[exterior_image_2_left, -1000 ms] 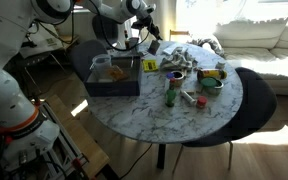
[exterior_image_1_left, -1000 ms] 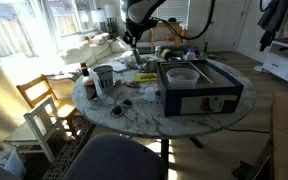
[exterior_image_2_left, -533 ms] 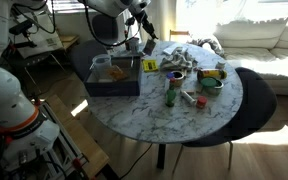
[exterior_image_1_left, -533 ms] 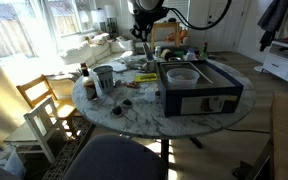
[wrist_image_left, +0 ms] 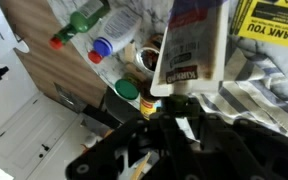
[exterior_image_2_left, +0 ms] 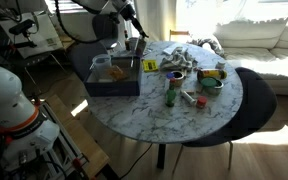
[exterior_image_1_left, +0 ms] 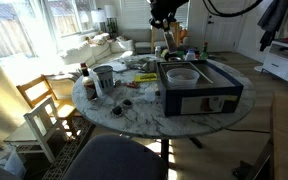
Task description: Pick up the two white and purple packets with a green lid and put them in the clear storage container one by one
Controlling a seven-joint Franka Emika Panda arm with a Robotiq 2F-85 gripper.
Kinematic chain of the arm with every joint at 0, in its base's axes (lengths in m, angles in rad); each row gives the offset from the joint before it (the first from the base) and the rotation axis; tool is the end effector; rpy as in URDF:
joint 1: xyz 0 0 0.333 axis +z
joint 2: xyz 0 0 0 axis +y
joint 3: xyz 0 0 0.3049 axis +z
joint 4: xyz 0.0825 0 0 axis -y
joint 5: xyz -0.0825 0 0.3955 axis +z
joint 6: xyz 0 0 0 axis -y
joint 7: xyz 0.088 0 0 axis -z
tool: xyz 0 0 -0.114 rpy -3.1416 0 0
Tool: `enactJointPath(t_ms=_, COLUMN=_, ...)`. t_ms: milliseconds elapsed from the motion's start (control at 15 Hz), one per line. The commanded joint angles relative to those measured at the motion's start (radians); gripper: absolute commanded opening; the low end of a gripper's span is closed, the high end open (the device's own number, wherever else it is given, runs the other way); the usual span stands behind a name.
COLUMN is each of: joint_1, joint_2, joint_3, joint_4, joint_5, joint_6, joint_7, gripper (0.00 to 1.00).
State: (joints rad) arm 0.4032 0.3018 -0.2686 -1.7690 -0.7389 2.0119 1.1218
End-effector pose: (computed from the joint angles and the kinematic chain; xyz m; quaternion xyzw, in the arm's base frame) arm 0.6438 0.0545 0.3883 0.8871 -0.2884 0.1894 0.3067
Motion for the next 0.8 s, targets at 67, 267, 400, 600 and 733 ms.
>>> enactJointPath(t_ms=67, joint_1=-0.079, joint_2=-0.208, joint_3=0.173, joint_4=-0.219, joint_5=-0.009, joint_6=-0.114, joint_7=0.084, gripper=0.05)
enactJointPath(t_ms=267, joint_1=-0.126, joint_2=-0.244, joint_3=0.243, joint_4=-0.259, joint_5=0.011, joint_6=-0.143, joint_7=0.106, gripper=0.05)
enactJointPath(t_ms=400, joint_1=-0.163, joint_2=-0.228, joint_3=0.26, joint_4=-0.26, joint_5=-0.004, joint_6=-0.103, joint_7=0.152, gripper=0.05)
enactJointPath(t_ms=600, joint_1=-0.203, joint_2=-0.191, joint_3=0.276, joint_4=-0.248, joint_5=0.009, joint_6=-0.055, joint_7=0.19, gripper=0.05)
enactJointPath(t_ms=733, joint_1=-0.219, joint_2=-0.16, joint_3=0.281, joint_4=-0.231, joint_5=0.017, joint_6=-0.016, joint_7=0.207, gripper=0.05)
